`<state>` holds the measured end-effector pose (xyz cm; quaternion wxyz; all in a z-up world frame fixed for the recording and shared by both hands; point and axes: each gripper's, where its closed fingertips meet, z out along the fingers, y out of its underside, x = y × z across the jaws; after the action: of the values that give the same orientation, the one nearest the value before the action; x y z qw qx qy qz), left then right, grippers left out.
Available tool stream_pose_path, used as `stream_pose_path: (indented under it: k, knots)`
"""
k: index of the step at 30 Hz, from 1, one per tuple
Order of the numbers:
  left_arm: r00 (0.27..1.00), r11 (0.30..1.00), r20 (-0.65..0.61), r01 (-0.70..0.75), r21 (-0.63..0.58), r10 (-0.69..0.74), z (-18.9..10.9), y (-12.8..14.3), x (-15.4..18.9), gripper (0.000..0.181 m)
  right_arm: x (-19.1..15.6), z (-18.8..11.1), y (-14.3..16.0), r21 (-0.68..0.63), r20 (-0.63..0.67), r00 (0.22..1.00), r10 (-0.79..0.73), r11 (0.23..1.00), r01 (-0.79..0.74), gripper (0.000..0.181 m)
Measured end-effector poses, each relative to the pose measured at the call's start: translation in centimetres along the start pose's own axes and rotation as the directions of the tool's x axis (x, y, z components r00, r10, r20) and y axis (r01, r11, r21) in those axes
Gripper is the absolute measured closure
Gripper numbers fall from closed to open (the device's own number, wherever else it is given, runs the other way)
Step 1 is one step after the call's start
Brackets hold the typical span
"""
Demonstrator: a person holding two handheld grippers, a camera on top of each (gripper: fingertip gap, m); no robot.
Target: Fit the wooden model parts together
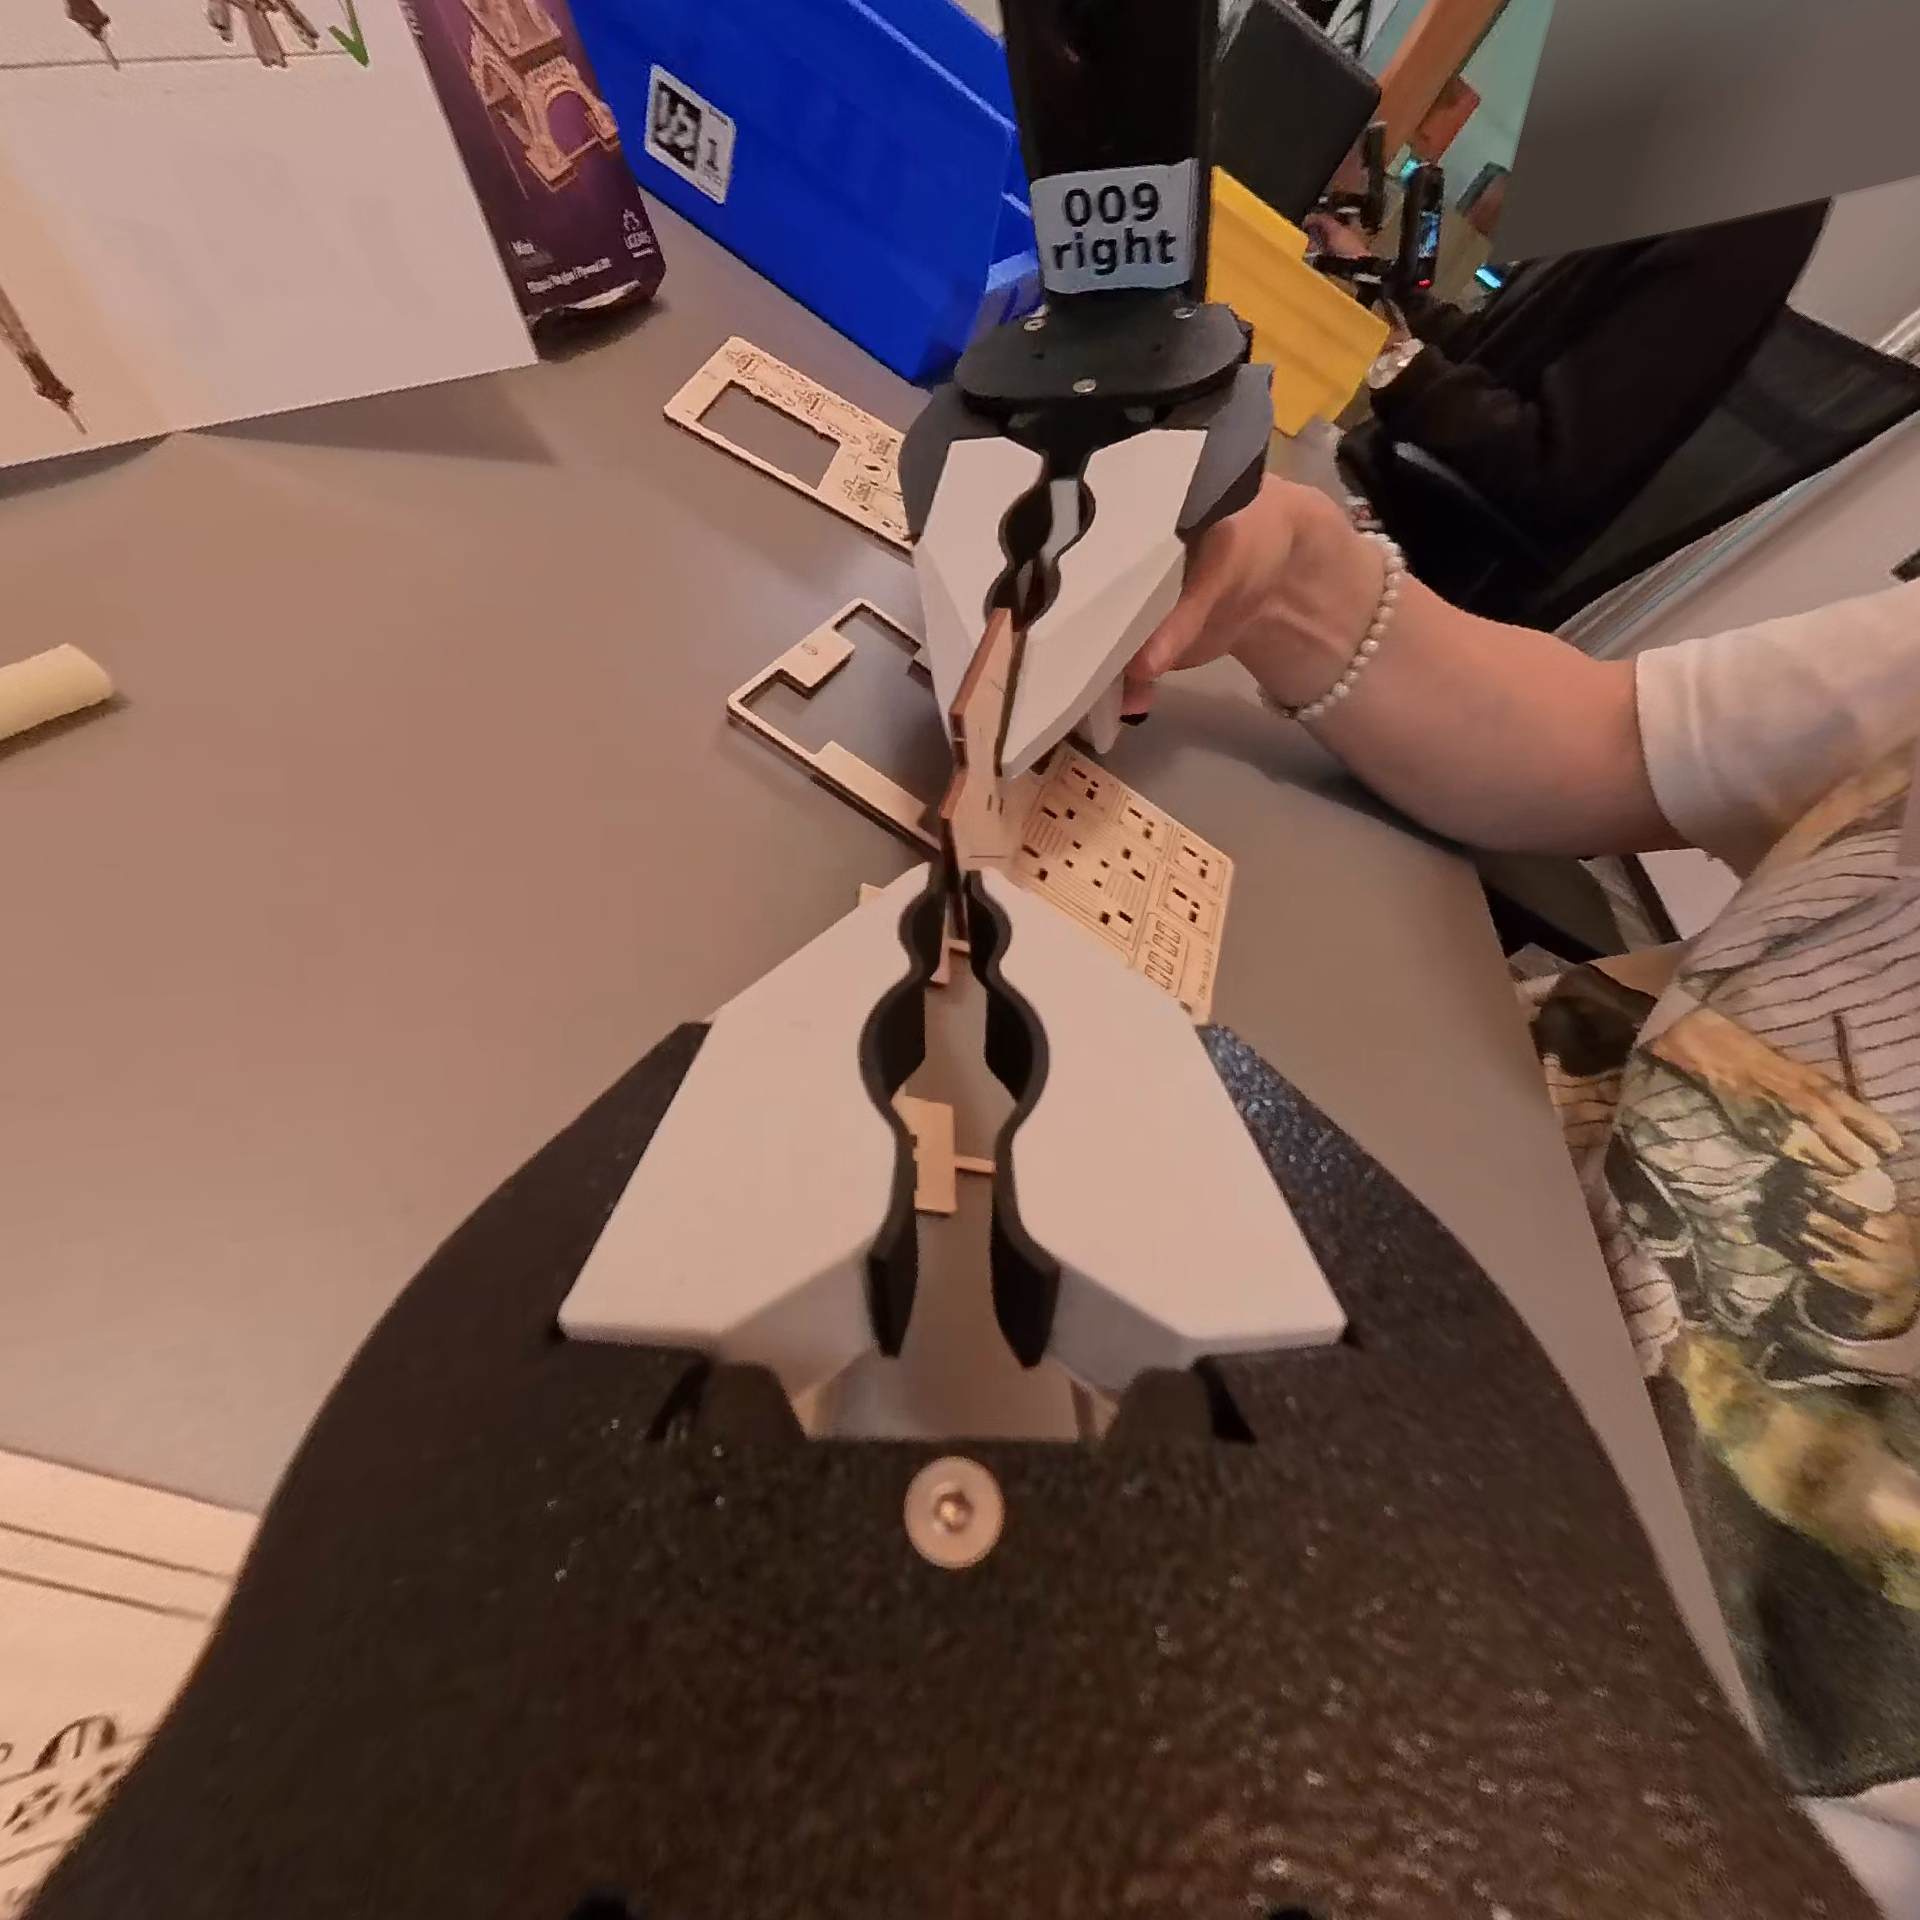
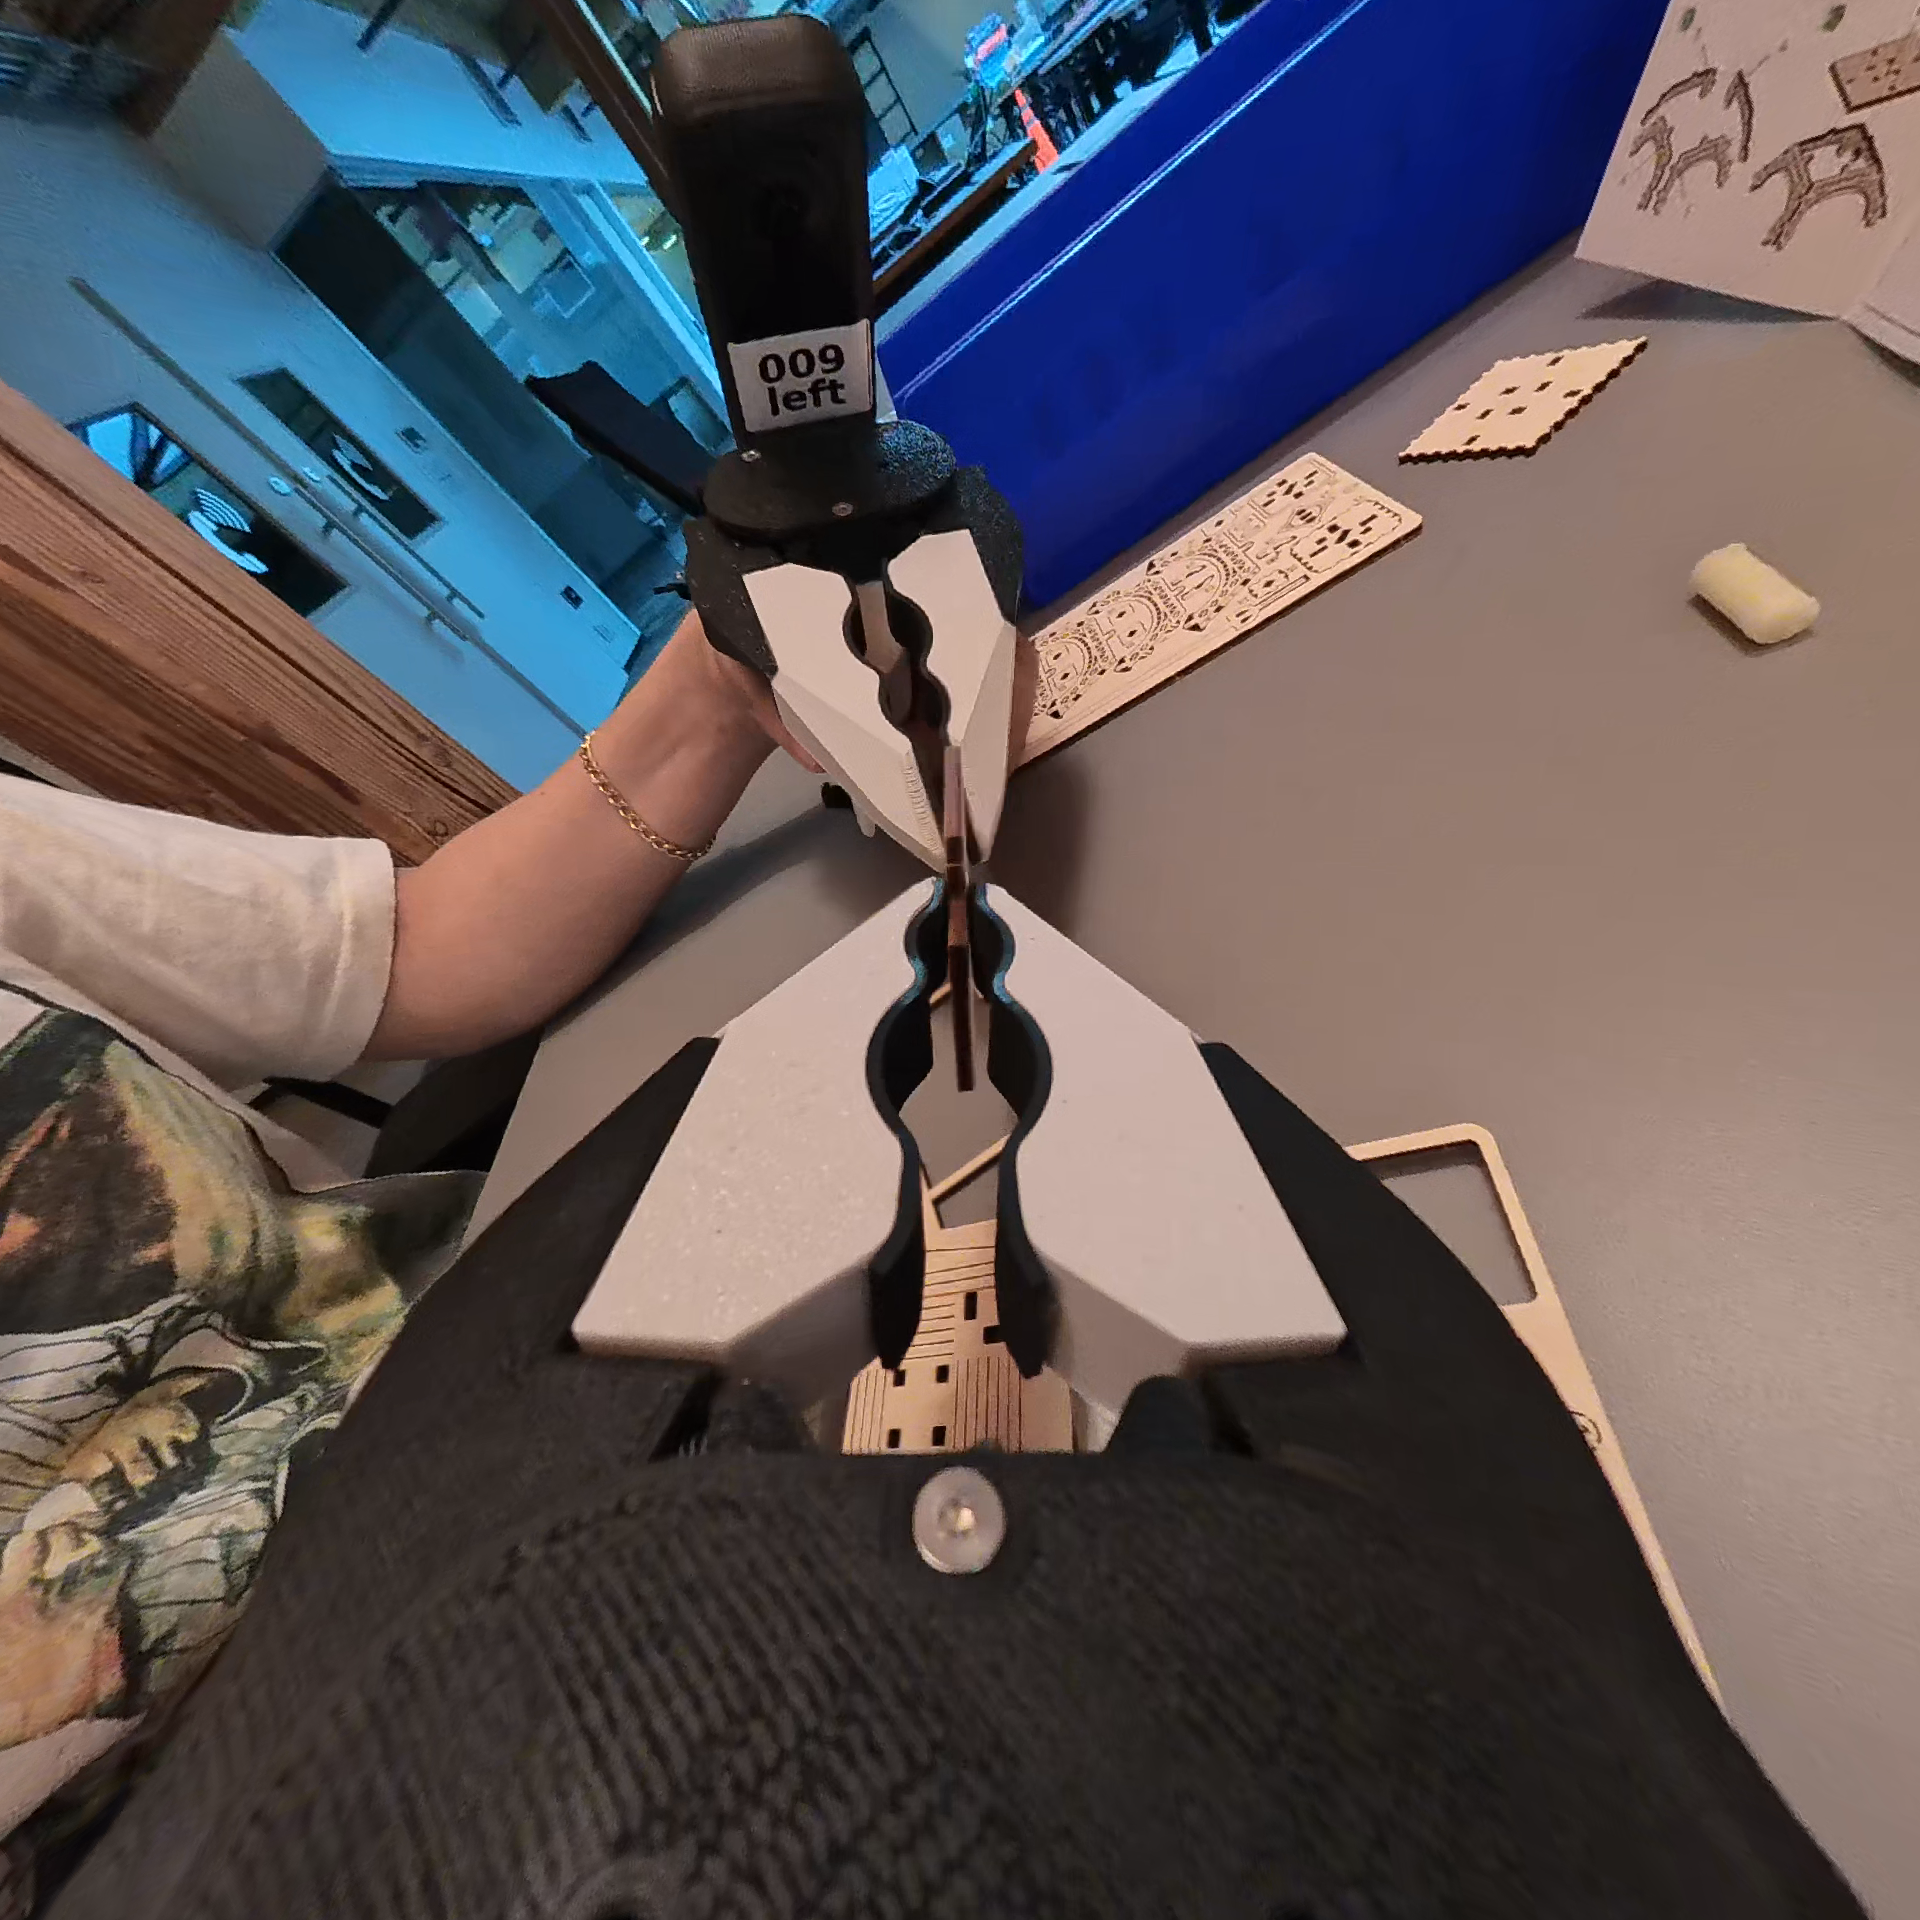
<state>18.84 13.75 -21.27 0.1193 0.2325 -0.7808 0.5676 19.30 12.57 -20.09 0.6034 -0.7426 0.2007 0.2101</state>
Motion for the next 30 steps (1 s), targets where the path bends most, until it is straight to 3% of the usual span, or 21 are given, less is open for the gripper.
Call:
stream_pose_path:
  k: [12, 19, 30]
  knots:
    - [0.964, 0.999, 0.264, -0.026, 0.02, 0.02, -0.5, -0.5, -3.8, 0.17, 2.9, 0.3, 1.4, -0.056, -0.178, 0.978, 0.112, 0.991, -0.124, 0.181]
    - [0.94, 0.997, 0.337, -0.04, -0.069, 0.061, 0.5, 0.4, -4.6, 0.168, 3.8, 0.2, 1.8, -0.036, -0.217, 0.957, 0.194, 0.978, -0.206, 0.181]
    - [0.932, 0.996, 0.36, -0.01, -0.086, 0.04, 1.3, 0.5, -5.1, 0.168, 4.1, 0.2, 1.9, -0.013, -0.193, 0.942, 0.276, 0.959, -0.284, 0.181]
